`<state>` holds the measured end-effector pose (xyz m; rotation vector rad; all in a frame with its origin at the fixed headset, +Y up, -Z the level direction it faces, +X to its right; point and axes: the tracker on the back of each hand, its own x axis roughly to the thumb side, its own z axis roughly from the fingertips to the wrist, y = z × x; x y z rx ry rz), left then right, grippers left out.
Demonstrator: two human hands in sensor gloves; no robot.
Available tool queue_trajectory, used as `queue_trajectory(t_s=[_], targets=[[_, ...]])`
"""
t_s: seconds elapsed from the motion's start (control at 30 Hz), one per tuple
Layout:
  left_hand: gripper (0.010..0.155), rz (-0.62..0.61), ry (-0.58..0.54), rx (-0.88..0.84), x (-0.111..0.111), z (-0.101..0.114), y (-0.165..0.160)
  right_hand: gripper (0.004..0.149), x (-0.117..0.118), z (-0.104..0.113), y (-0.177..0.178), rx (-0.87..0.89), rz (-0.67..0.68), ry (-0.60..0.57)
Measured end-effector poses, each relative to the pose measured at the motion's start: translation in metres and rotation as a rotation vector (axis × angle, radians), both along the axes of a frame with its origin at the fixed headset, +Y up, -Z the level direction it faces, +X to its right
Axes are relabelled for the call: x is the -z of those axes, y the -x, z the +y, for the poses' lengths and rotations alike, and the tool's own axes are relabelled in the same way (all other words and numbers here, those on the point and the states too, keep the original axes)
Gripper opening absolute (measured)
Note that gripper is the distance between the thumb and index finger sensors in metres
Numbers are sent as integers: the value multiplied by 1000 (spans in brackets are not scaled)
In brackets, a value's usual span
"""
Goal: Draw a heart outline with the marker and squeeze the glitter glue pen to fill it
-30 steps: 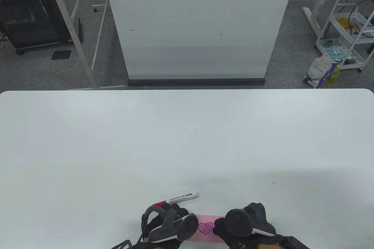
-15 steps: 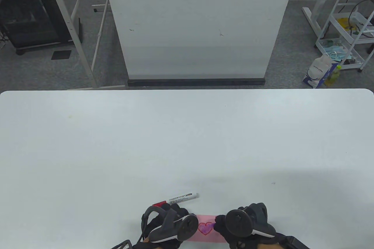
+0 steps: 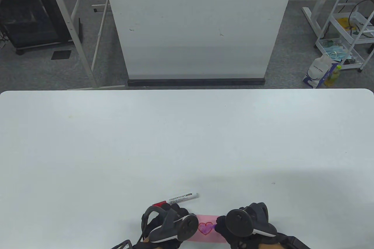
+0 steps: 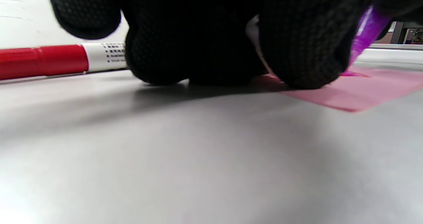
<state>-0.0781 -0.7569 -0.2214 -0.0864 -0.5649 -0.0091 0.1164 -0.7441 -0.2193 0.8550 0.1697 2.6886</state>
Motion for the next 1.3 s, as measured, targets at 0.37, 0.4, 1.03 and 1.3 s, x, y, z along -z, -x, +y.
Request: queue_trajectory(t_s=[0.37, 0.4, 1.03, 1.3], targets=[[45, -1, -3, 1, 0, 0, 0, 41, -2, -3, 4, 20, 18, 7], [45, -2, -5, 5, 0, 0, 0, 41, -3, -4, 5, 31, 14, 11], [45, 98, 167, -180, 4, 9, 13, 44, 13, 5, -31, 251, -110, 140], [45, 114, 195, -557, 5, 23, 38, 44, 16, 14, -47, 478, -100, 266]])
